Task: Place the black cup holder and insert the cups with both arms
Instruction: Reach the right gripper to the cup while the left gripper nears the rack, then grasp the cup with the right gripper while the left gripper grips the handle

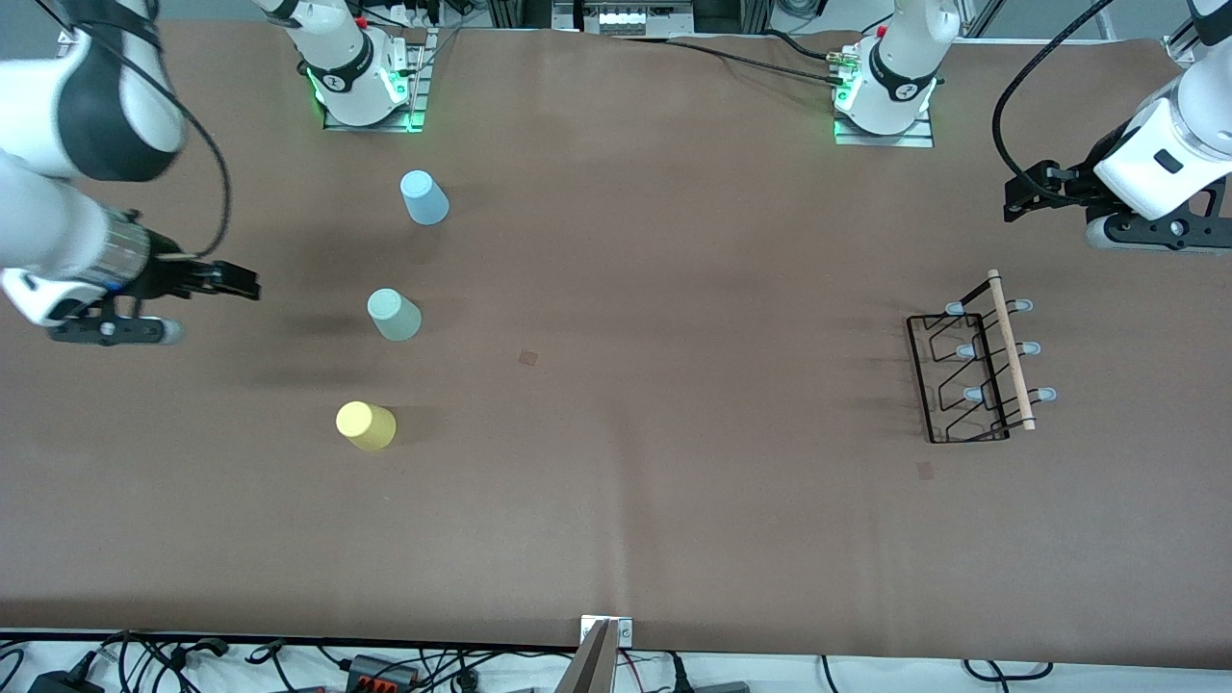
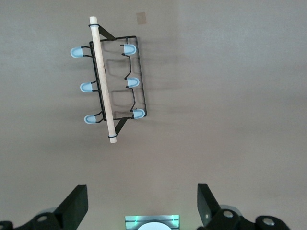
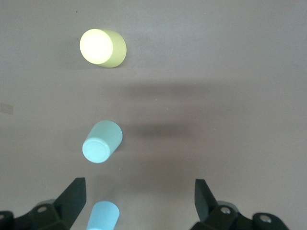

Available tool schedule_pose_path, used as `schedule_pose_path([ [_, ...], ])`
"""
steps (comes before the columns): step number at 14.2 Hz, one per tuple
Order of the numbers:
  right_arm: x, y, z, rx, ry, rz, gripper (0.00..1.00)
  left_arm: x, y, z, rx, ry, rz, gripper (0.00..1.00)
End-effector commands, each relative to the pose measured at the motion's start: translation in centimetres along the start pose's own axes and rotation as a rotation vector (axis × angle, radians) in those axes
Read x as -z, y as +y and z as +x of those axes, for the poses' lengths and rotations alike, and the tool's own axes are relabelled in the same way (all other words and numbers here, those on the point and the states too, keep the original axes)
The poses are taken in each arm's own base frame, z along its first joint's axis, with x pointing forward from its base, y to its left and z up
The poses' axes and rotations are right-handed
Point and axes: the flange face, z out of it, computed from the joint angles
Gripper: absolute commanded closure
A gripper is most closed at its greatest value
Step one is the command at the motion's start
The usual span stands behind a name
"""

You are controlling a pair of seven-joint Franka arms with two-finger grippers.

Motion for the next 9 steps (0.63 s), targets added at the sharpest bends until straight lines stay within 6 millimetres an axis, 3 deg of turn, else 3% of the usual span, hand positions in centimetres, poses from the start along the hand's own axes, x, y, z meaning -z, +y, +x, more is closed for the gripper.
schedule_pose_path([
  [1, -3.4, -0.5, -2.7, -0.046, 0.051, 0.001, 0.00, -1.3, -0.4, 2.4, -0.010, -0.049, -0.025, 0.00],
  [2, -4.9, -1.4, -3.6, -0.071, 0.065, 0.002, 0.00, -3.1, -0.6, 3.8, -0.010, -0.087, -0.027, 0.00],
  [5, -8.5, -2.9, -4.2, -0.103, 0.083, -0.006, 0.00, -3.9, -1.1, 4.8, -0.038, -0.083, -0.016, 0.00],
  [9, -12.1, -6.1, -5.6, -0.082, 0.120, 0.000, 0.00, -7.2, -3.7, 7.2, -0.001, 0.029, -0.003, 0.00],
])
